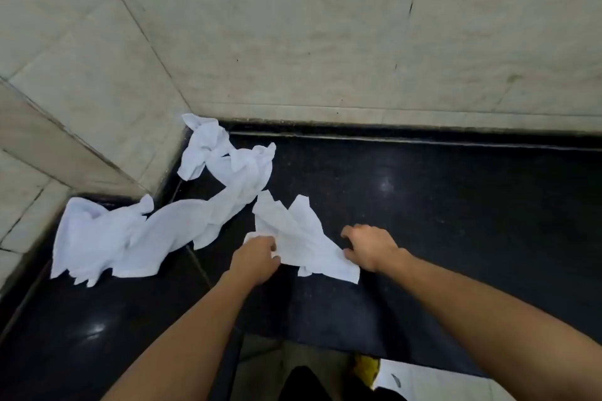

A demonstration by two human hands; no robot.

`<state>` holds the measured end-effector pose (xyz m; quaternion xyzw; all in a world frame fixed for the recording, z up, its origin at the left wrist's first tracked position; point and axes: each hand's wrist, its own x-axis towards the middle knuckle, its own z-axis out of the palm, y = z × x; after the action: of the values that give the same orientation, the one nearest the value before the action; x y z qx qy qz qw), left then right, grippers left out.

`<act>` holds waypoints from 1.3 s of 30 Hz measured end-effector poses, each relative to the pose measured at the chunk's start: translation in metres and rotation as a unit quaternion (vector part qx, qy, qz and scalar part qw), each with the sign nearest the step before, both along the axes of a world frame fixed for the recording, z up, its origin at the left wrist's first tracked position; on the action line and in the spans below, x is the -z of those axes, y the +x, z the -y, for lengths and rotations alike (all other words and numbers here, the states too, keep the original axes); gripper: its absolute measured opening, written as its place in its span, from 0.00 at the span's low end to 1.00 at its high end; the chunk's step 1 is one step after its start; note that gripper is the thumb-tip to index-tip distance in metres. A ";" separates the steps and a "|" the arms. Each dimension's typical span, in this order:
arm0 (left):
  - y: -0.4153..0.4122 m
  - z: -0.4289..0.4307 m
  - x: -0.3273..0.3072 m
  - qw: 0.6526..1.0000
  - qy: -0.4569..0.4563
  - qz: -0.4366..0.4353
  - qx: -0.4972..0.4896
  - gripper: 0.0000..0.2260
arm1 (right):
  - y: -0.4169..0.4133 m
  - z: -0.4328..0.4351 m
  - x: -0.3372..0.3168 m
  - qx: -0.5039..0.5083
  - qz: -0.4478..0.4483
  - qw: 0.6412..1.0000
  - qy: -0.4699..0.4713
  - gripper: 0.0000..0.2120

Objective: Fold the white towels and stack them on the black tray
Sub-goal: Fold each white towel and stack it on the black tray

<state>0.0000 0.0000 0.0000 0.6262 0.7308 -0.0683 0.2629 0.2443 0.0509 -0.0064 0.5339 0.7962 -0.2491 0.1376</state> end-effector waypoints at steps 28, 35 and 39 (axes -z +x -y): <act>-0.014 -0.019 0.054 0.983 0.057 -0.045 0.170 0.08 | 0.077 0.030 0.030 0.338 0.028 0.941 0.000 0.10; 0.048 -0.047 0.052 0.983 0.067 0.075 0.150 0.08 | 0.083 0.046 0.027 0.232 0.053 0.966 0.096 0.19; 0.067 -0.058 0.061 0.988 0.052 0.090 0.117 0.06 | 0.055 0.040 0.040 0.126 -0.024 0.988 0.086 0.17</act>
<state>0.0674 0.0580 -0.0606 0.7238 0.6283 -0.0036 0.2852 0.2995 0.0104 -0.0468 0.6338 0.7440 -0.2077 0.0397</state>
